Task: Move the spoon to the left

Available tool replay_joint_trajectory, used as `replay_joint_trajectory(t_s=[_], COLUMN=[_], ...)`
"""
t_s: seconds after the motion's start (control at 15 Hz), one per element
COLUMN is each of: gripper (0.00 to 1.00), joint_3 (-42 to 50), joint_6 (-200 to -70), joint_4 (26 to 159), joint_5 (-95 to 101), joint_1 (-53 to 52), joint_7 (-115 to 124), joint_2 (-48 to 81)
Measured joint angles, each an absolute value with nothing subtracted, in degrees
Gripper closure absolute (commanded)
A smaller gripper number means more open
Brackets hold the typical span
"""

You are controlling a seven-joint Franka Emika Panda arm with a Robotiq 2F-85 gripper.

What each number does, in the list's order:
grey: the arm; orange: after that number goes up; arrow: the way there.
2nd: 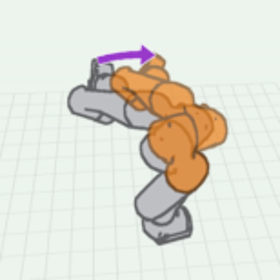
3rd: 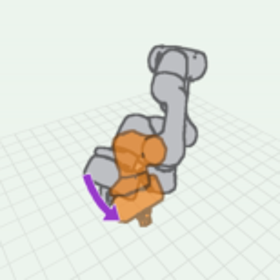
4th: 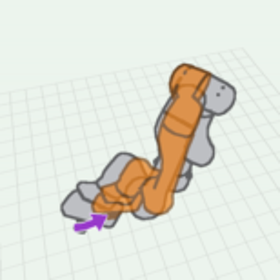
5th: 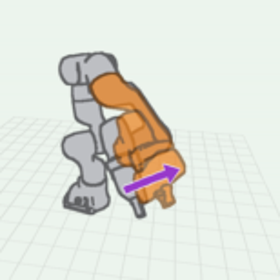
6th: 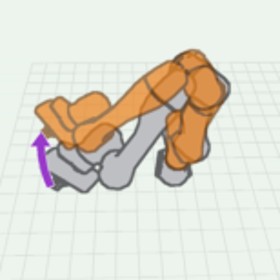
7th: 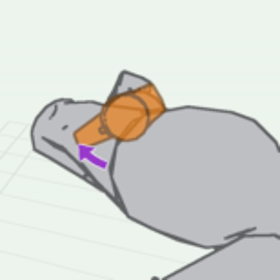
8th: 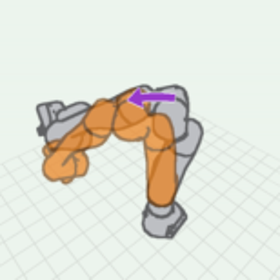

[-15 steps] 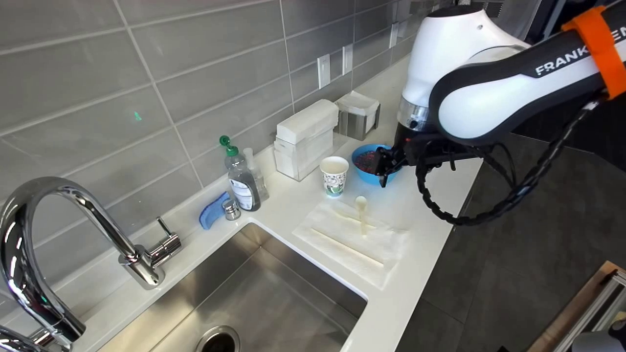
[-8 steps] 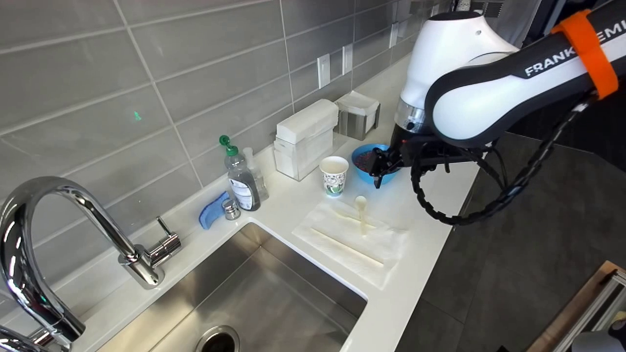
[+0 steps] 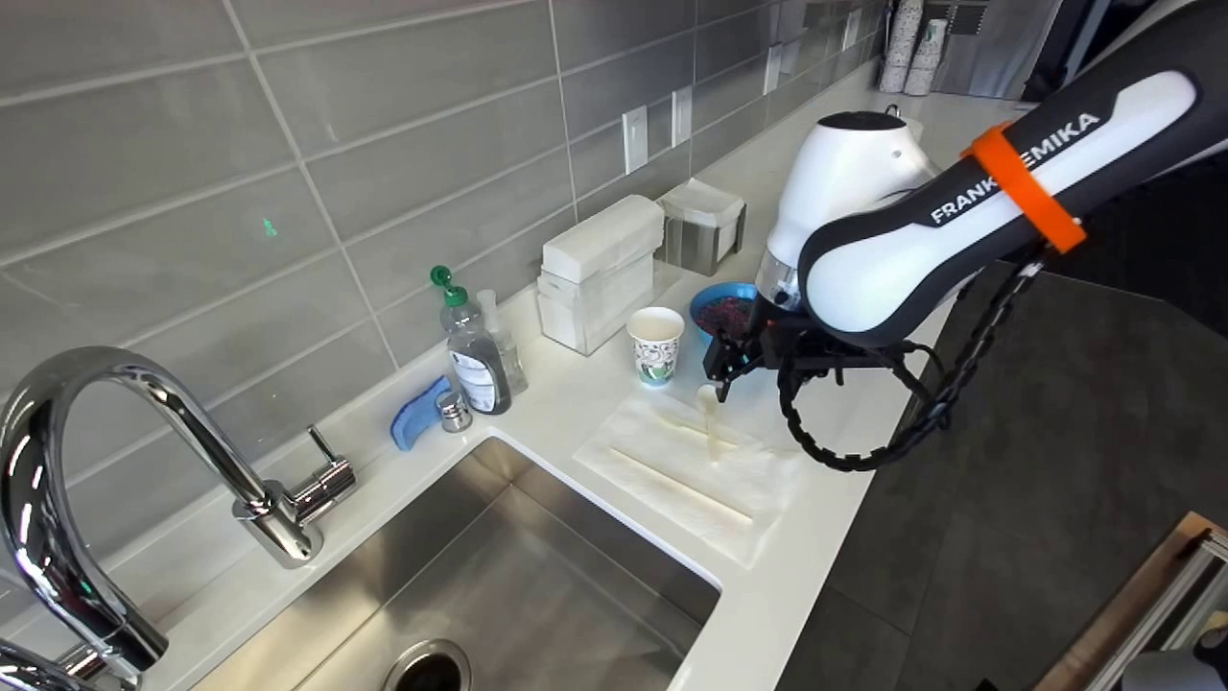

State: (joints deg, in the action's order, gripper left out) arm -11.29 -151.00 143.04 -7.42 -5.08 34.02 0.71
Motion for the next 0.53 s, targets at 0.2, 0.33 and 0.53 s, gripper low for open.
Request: replay_joint_trajectory(t_s=[0.2, 0.33, 0.53], gripper=[0.31, 0.36, 0.32], joint_3=[-10.38, -9.71, -8.28], joint_6=[-153.56, -155.01, -156.84], joint_4=[142.93, 142.56, 141.31], joint_5=[-7.41, -7.25, -6.93], joint_1=[-5.33, -5.89, -7.32], joint_7=[34.17, 34.64, 35.26], joint_2=[4.27, 6.51, 9.72])
